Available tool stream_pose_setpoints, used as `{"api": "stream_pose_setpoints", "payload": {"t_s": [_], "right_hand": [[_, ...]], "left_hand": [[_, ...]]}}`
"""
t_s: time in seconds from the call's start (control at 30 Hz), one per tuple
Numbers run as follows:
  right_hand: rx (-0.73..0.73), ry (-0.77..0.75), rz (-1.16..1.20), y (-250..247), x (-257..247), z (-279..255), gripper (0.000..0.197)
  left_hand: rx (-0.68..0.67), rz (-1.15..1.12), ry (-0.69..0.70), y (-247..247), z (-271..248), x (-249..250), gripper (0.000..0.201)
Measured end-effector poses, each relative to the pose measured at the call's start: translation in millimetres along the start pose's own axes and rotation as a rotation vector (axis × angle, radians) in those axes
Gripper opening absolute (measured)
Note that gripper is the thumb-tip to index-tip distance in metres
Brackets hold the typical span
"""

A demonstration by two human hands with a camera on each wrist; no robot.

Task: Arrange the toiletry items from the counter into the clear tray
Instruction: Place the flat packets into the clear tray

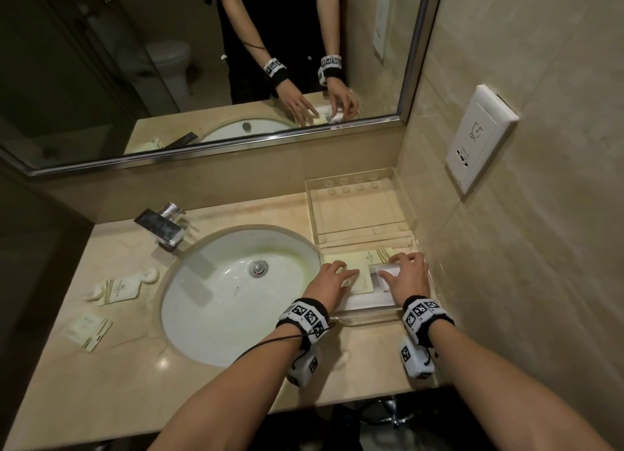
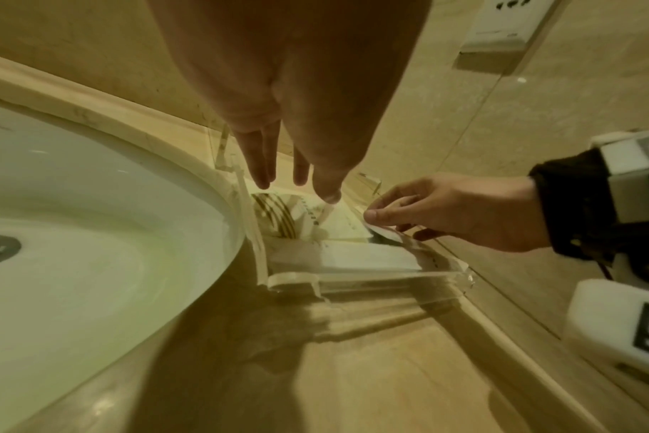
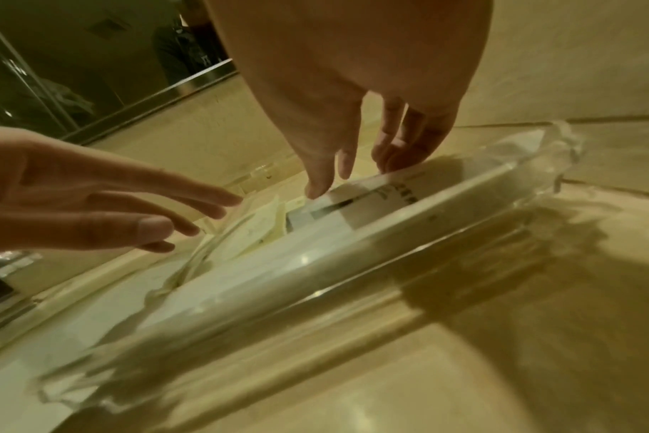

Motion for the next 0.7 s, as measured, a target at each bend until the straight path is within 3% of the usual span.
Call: {"api": "stream_pose_setpoints", "payload": {"t_s": [0.13, 0.33, 0.7], "right_hand": [[0.092, -0.107, 0.124, -14.5, -30.0, -5.2, 0.017], [0.037, -0.356, 0.279, -8.0, -129.4, -18.1, 0.016], [-0.271, -0.784, 0.322, 89.5, -341.5, -97.8, 0.014]], "left_hand": [[0.16, -0.193, -0.047, -32.9, -10.9, -12.6, 0.03], [0.327, -0.435, -0.289, -87.0, -46.8, -75.8, 0.013], [0.642, -0.593, -0.711, -158.2, -208.4, -240.3, 0.011]]}}
Point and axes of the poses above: each hand's wrist, its own z-axis towards the middle knuckle, its own y-axis out of the palm, x = y × z, the point moved 9 cm from there along z, towards the middle knuckle, and after that the axes turned 5 degrees about -z, right-handed, at the moved point
